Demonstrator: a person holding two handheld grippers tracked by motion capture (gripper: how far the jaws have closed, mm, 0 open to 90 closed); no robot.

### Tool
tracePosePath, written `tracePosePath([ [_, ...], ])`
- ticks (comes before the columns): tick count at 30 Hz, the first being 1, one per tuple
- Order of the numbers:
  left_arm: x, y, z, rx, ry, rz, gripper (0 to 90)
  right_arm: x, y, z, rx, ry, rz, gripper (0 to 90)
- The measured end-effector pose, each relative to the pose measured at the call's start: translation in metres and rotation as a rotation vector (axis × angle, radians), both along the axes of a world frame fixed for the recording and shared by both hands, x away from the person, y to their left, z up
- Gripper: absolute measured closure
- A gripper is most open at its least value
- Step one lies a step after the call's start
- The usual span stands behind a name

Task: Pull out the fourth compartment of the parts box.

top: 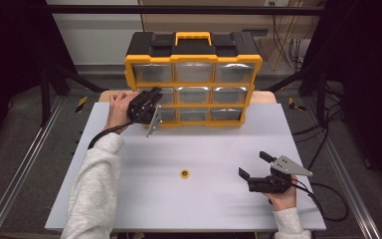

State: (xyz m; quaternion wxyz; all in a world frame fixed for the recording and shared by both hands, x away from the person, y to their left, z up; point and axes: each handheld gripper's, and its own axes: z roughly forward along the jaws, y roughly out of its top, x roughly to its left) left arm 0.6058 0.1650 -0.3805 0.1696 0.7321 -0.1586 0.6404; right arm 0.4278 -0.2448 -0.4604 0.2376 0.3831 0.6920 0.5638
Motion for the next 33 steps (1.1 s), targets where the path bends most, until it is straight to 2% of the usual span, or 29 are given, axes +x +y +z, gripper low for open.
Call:
tracePosePath([
  [5,0.000,0.000,0.001,-0.005,-0.005,0.003,75.3,0.000,0.000,0.000,-0.001,0.000,-0.001,0.2],
  [9,0.000,-0.001,0.000,0.016,-0.020,0.001,76.7,0.000,0.000,0.000,-0.002,0.001,-0.001,0.2],
  [16,-0.002,0.000,0.001,0.029,-0.019,-0.004,77.2,0.001,-0.001,0.000,0.000,-0.003,-0.001,0.2],
  [24,-0.009,0.001,0.001,0.031,-0.019,-0.004,77.4,0.000,-0.001,0.000,0.003,-0.002,-0.002,0.2],
  [32,-0.017,0.000,-0.001,0.043,-0.049,-0.007,77.7,0.000,-0.001,0.000,-0.002,-0.003,-0.002,0.2],
  [33,-0.019,0.001,-0.001,0.037,-0.043,-0.005,77.7,0.000,-0.001,0.000,-0.003,-0.004,-0.001,0.2],
])
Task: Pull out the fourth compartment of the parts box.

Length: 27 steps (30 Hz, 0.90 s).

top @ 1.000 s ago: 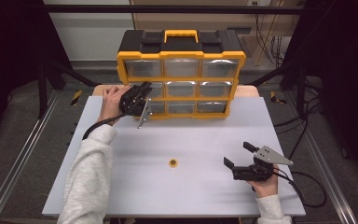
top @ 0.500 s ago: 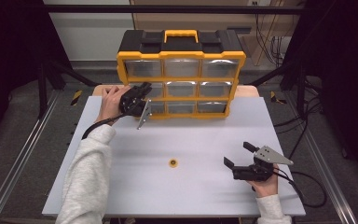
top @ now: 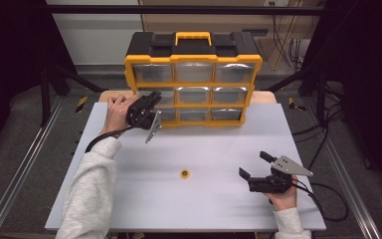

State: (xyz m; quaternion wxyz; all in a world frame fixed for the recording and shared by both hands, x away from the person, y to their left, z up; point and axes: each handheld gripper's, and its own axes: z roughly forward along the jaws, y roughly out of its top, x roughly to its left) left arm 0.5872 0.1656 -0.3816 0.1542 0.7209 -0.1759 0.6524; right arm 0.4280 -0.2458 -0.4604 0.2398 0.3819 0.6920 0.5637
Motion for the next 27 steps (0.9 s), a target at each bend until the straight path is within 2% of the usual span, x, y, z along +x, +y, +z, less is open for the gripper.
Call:
tracePosePath([
  [27,-0.025,0.002,-0.005,-0.013,-0.030,-0.010,77.9,0.000,0.000,0.000,-0.004,-0.001,0.003,0.2],
])
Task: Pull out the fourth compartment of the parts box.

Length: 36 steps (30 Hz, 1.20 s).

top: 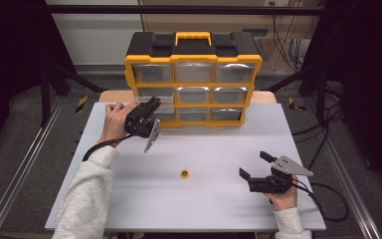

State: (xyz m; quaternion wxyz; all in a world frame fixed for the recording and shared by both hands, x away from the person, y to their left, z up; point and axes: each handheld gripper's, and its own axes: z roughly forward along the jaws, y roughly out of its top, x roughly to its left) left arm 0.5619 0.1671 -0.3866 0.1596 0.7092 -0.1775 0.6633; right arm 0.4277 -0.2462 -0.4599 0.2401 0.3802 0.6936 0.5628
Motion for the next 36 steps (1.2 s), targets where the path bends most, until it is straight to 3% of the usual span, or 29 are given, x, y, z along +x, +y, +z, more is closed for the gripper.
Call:
tracePosePath([
  [4,-0.004,0.000,0.000,0.003,-0.005,-0.001,78.1,0.000,0.000,0.000,-0.001,0.001,0.001,0.2],
  [6,-0.008,0.000,-0.002,0.008,-0.002,-0.006,82.7,0.000,0.001,-0.001,-0.002,0.002,0.002,0.2],
  [7,-0.010,-0.001,-0.002,0.013,0.000,-0.007,89.7,0.000,0.001,-0.001,-0.001,0.003,0.002,0.2],
  [10,-0.010,-0.002,-0.005,0.018,0.002,-0.013,81.9,0.000,0.001,-0.001,-0.001,0.006,0.001,0.2],
  [13,-0.009,-0.001,-0.001,-0.023,0.052,0.003,75.0,0.000,0.001,-0.001,-0.001,0.006,0.002,0.2],
  [16,-0.006,0.000,0.005,-0.040,0.091,0.024,66.1,0.000,0.001,-0.001,-0.004,0.006,0.000,0.2],
  [20,-0.005,-0.002,0.014,-0.066,0.131,0.036,60.9,0.000,0.001,-0.001,-0.003,0.006,0.001,0.2],
  [24,0.002,-0.008,0.022,-0.028,0.180,0.092,55.3,0.000,0.000,0.000,-0.002,0.002,0.002,0.2],
  [28,0.009,-0.010,0.029,-0.008,0.228,0.111,57.7,0.000,0.000,0.000,-0.001,0.000,0.003,0.2],
  [36,0.011,-0.009,0.029,-0.007,0.261,0.102,70.2,-0.001,0.000,0.001,0.003,0.001,0.001,0.2],
])
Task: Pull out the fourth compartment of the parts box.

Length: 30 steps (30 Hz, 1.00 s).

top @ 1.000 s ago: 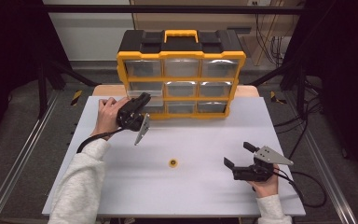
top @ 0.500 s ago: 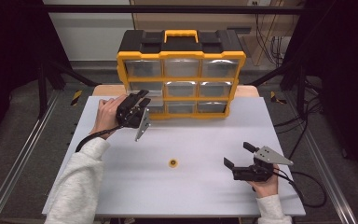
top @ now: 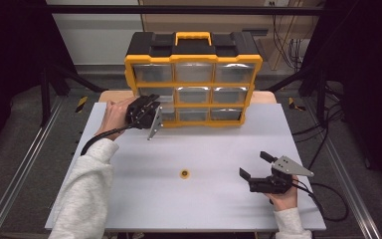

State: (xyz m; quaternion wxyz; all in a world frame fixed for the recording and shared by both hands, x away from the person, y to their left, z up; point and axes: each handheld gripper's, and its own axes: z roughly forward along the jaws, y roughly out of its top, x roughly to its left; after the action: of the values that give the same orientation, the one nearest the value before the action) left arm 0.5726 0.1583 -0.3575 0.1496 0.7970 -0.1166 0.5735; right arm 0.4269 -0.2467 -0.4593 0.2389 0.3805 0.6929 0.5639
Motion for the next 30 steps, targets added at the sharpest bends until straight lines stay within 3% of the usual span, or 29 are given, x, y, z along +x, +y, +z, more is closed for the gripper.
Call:
tracePosePath([
  [3,0.000,0.001,0.001,-0.007,-0.001,-0.004,74.8,0.000,0.000,0.000,0.000,0.000,-0.001,0.2],
  [14,-0.004,0.001,-0.001,0.010,-0.030,-0.005,75.7,0.000,0.000,0.000,-0.003,-0.001,-0.001,0.2],
  [30,-0.025,0.001,-0.004,0.006,-0.054,-0.011,75.8,0.001,0.000,0.000,-0.010,-0.003,0.000,0.2],
])
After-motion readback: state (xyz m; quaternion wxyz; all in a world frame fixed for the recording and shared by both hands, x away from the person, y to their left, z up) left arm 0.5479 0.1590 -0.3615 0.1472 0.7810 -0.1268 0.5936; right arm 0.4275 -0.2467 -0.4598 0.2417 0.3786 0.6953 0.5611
